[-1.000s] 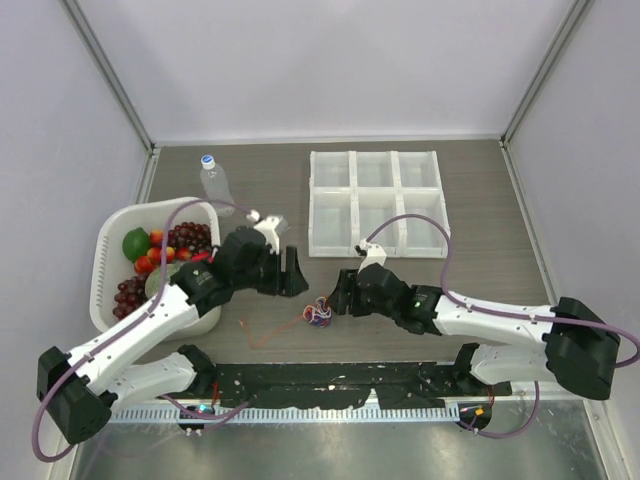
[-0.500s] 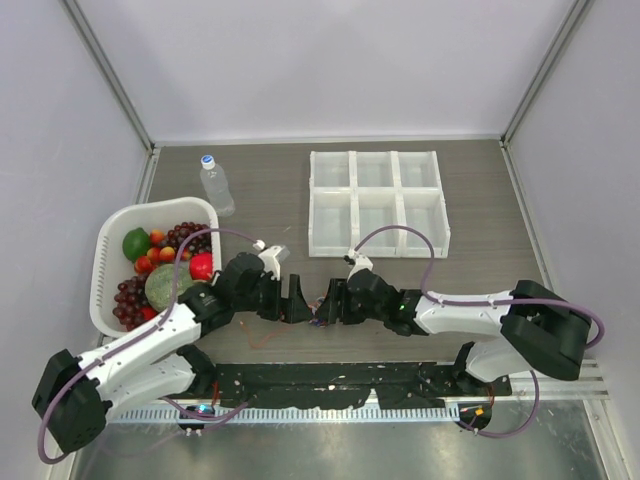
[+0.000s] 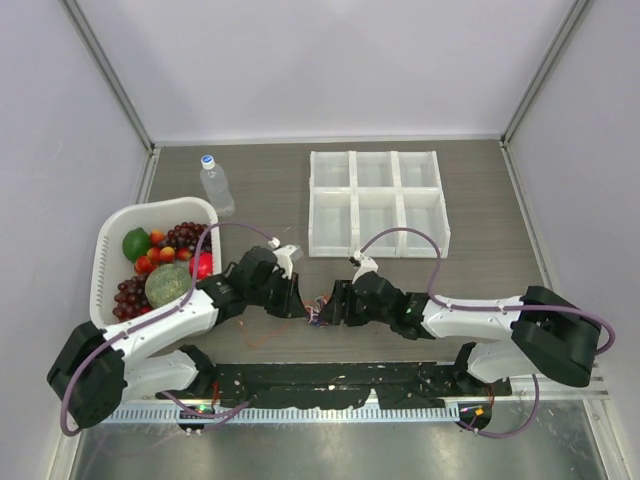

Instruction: Untangle the cables

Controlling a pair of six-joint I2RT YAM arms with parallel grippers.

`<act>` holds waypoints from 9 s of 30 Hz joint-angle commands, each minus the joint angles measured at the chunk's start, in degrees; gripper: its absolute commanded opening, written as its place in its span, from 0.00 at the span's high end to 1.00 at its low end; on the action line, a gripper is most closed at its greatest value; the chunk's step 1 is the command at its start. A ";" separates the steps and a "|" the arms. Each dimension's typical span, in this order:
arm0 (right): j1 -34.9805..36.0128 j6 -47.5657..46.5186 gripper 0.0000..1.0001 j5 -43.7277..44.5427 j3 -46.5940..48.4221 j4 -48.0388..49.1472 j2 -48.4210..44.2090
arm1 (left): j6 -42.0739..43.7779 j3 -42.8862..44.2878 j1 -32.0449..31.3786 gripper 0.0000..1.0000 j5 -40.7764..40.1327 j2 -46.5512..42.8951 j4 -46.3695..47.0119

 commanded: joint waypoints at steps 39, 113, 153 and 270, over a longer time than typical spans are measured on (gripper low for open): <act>-9.41 1.76 0.50 0.81 3.02 -0.53 -7.26 | -6.51 2.78 -0.04 1.00 0.81 3.80 3.81; -8.88 3.86 0.99 41.75 6.46 -39.89 -8.20 | 9.05 53.24 -0.04 1.00 -25.10 -12.80 -26.85; -9.50 4.74 0.63 6.25 -0.04 -7.39 -17.01 | -2.91 14.37 -0.04 0.24 -6.13 1.60 -2.07; -8.18 -3.96 0.99 -25.29 14.28 -2.64 -29.56 | -1.94 -4.35 -0.04 0.09 0.10 -9.39 35.45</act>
